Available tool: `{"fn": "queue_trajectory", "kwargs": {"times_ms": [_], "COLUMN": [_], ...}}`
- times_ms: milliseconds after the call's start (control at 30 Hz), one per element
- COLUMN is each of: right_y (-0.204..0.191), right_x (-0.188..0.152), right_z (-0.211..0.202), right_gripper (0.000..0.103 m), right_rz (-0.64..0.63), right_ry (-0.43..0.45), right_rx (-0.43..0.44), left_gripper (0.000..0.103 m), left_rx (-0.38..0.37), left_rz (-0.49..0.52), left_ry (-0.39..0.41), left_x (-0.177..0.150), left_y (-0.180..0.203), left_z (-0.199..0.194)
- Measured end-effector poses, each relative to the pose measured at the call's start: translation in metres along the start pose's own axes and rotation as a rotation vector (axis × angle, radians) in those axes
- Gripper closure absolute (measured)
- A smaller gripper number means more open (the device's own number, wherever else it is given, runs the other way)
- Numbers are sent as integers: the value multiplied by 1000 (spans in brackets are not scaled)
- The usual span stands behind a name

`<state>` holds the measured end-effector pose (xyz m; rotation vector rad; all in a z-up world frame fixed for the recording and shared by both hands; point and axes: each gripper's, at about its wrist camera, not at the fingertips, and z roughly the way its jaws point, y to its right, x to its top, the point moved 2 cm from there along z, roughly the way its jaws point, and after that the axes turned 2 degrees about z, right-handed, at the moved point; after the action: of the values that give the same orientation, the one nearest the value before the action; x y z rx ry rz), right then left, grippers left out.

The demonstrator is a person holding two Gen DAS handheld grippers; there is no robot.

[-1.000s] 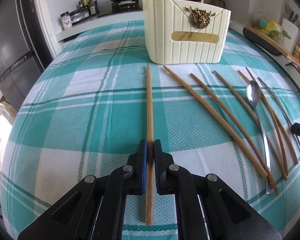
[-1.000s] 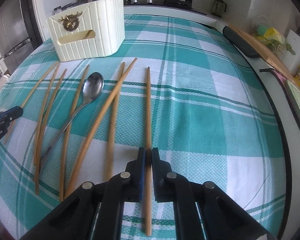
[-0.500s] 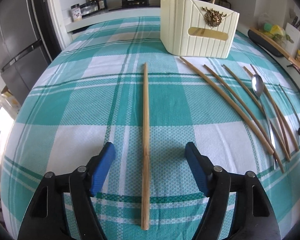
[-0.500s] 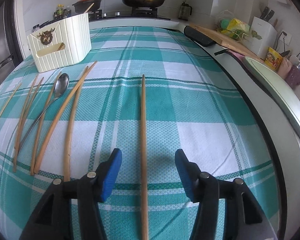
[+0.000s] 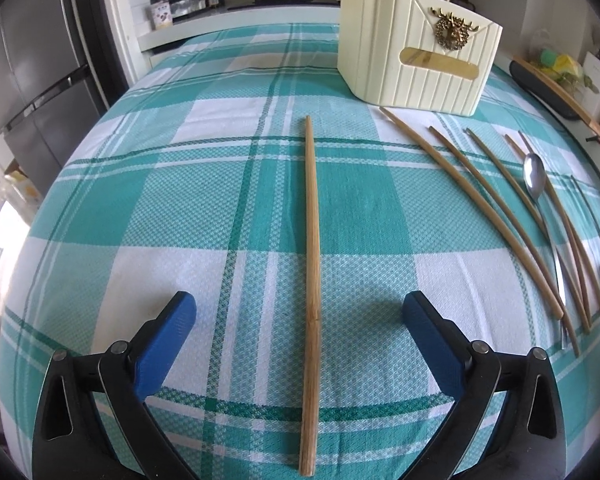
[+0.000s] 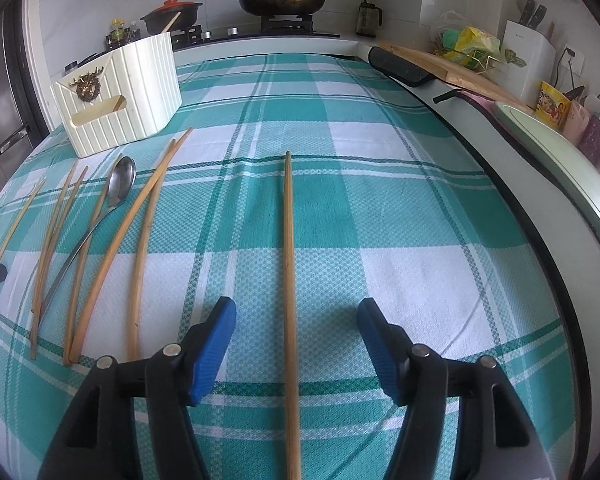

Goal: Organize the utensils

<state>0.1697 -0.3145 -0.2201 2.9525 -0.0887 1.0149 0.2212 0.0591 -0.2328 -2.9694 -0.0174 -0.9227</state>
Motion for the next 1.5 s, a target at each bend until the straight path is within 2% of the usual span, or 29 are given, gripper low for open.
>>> {"fn": "queue_trajectory", "kwargs": {"times_ms": [667,733,800,867,933,1100,1200,1267,1367,1400,1433,1467,1500], "right_y": [1,1,1,1,4,1,-7,-11,-16,-19,-21,-24,-27], "right_x": [0,0,0,0,2,14,28,41,63,70,77,83,88], "right_z": [0,0,0,-1,-1,6,16,26,43,47,53,57,61], "right_gripper": [38,38,38,38,38,38,36,37,41,44,54,57,70], "right_rz": [0,3,2,-34,-46,-130,-198,-218,-216,-215,-211,-213,-220], "right_ry": [-1,-1,-3,-22,-65,-176,-228,-246,-253,-248,-250,-241,-236], "right_rx": [1,4,9,23,55,85,107,113,117,120,122,107,104], "left_gripper": [1,1,1,1,1,2,14,14,24,32,43,50,69], "left_rx": [-3,-16,-68,-133,-165,-174,-154,-109,-124,-122,-126,-127,-125], "left_rz": [-2,6,23,22,19,65,125,173,173,179,187,194,204], "left_ry": [-2,-16,-49,-58,-55,-103,-153,-143,-163,-166,-165,-158,-148], "left_x": [0,0,1,5,12,38,53,65,83,86,90,92,94], "left_y": [0,-1,-2,-8,-19,-30,-24,-19,-14,-13,-10,-7,-5], "left_z": [1,-1,-4,-11,-15,4,30,38,48,49,50,49,49]}}
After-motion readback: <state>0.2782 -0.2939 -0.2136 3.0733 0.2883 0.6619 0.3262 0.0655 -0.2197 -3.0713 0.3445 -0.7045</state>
